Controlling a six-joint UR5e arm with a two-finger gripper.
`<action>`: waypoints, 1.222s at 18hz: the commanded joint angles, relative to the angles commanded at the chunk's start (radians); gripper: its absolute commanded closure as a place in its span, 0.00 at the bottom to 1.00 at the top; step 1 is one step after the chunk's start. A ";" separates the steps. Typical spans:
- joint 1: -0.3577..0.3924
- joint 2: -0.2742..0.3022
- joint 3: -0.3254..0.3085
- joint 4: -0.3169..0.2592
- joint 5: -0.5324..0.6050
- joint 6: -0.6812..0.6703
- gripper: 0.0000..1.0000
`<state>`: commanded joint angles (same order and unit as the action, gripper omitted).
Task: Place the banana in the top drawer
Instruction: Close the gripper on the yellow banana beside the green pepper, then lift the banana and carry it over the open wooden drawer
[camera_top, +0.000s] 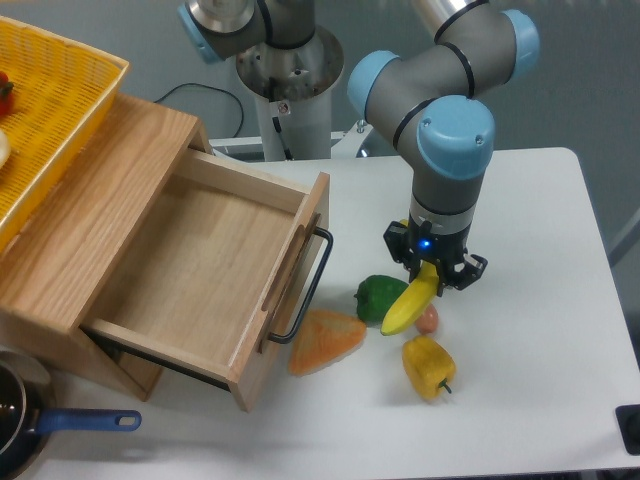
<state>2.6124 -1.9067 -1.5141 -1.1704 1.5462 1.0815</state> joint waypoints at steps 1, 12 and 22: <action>-0.003 0.000 -0.002 0.000 0.003 -0.002 0.63; -0.012 0.003 0.011 -0.003 -0.003 -0.075 0.63; -0.074 0.095 0.043 -0.133 -0.005 -0.161 0.63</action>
<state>2.5387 -1.8117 -1.4712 -1.3037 1.5417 0.9204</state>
